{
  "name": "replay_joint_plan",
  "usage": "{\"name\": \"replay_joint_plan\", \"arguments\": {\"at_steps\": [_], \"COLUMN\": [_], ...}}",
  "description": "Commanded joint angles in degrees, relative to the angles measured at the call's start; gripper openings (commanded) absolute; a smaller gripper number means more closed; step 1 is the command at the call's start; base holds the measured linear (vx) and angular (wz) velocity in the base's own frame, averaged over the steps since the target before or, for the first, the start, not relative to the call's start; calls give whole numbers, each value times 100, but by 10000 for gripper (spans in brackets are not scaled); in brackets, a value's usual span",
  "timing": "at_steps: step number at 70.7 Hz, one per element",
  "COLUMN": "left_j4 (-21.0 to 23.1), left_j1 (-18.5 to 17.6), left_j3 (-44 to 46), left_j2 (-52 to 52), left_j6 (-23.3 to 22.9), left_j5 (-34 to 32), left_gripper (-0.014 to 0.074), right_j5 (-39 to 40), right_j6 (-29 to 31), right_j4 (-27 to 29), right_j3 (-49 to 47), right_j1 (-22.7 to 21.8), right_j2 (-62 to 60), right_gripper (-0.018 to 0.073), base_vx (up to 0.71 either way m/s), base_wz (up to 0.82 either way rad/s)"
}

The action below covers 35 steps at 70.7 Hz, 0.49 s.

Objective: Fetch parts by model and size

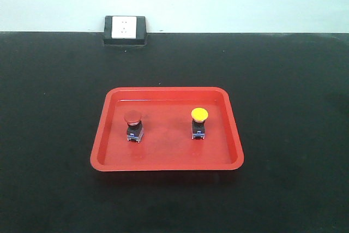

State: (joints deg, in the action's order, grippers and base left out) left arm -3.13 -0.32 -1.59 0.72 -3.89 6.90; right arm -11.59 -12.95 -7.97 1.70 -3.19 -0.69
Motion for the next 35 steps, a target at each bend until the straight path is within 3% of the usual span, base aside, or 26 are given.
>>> {"name": "replay_joint_plan", "arguments": {"at_steps": [1,35], "left_j4": [44,44], "left_j1": [14,14], "left_j3": [-28,-28], "left_j2": [73,73], "left_j6": [2,2], "left_j5": [-419,-419], "left_gripper": [-4,-4], "right_j5": [462,462], "right_j6": [33,33], "right_j4": [-24,-24], "right_j3": [26,26], "right_j1": [-43,-43], "right_j2": [-55,-55], "right_gripper": [-6,-6], "base_vx": [0,0], "base_wz": [0,0]}}
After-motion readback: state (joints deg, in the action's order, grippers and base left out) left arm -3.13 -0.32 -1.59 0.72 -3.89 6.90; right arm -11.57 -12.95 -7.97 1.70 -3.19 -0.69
